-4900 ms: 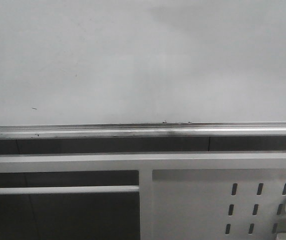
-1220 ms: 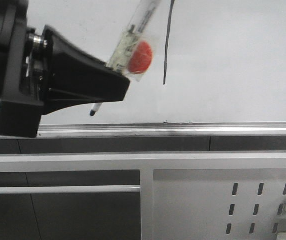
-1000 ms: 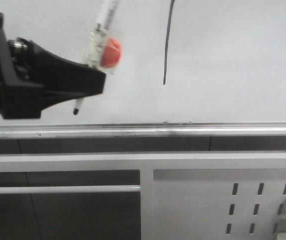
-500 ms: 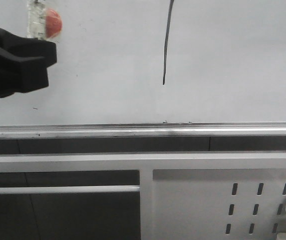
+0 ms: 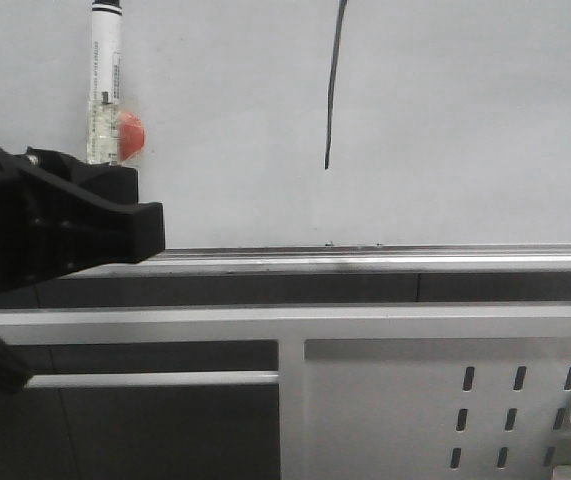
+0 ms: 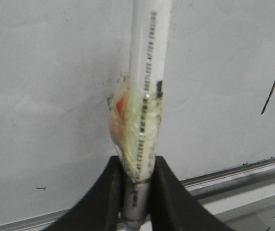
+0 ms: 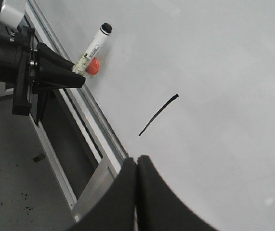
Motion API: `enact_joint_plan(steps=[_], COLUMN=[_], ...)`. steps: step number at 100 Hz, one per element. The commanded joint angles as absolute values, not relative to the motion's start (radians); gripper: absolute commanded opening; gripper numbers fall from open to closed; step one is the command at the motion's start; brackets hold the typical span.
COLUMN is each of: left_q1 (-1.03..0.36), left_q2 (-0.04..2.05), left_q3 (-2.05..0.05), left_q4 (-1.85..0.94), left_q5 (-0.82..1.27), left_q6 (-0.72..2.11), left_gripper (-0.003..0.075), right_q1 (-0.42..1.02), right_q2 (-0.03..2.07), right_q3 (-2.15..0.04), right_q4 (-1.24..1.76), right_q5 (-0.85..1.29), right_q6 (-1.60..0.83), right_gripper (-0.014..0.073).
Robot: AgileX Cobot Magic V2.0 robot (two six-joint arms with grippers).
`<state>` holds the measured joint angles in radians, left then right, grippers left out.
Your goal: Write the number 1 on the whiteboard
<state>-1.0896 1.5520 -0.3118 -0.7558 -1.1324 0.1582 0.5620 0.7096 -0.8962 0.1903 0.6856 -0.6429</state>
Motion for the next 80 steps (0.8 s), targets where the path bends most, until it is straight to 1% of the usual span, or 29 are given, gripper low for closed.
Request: enact_joint_plan(steps=[1,20,34,49,80], left_q1=[-1.096,-1.086,-1.025,-0.969,-0.956], left_q2=[1.532,1.532,1.532,1.532,1.532], left_q3=[-0.346,-0.379,-0.387,-0.387,-0.387], left_q4=[-0.745,-0.736,-0.723,-0.632,-0.612], left_q5=[-1.362,-1.362,-1.362,-1.36,-1.347], left_q6=[0.143,0.145,0.145,0.121,0.121], left_gripper=[-0.002,-0.002,-0.002,-0.002,-0.002], right_q1=[0.557,0.557,0.557,0.557,0.557], right_q2=[0.716,0.716,0.716,0.716,0.716], right_q3=[-0.92,-0.92,-0.92,-0.92,-0.92], right_q4=[0.186,0.185,0.185,0.185,0.185], right_q5=[0.608,0.608,0.608,0.608,0.613], right_q6=[-0.64,-0.64,-0.64,-0.64,-0.64], right_gripper=[-0.0069,-0.0069,-0.0069,-0.007,-0.0069])
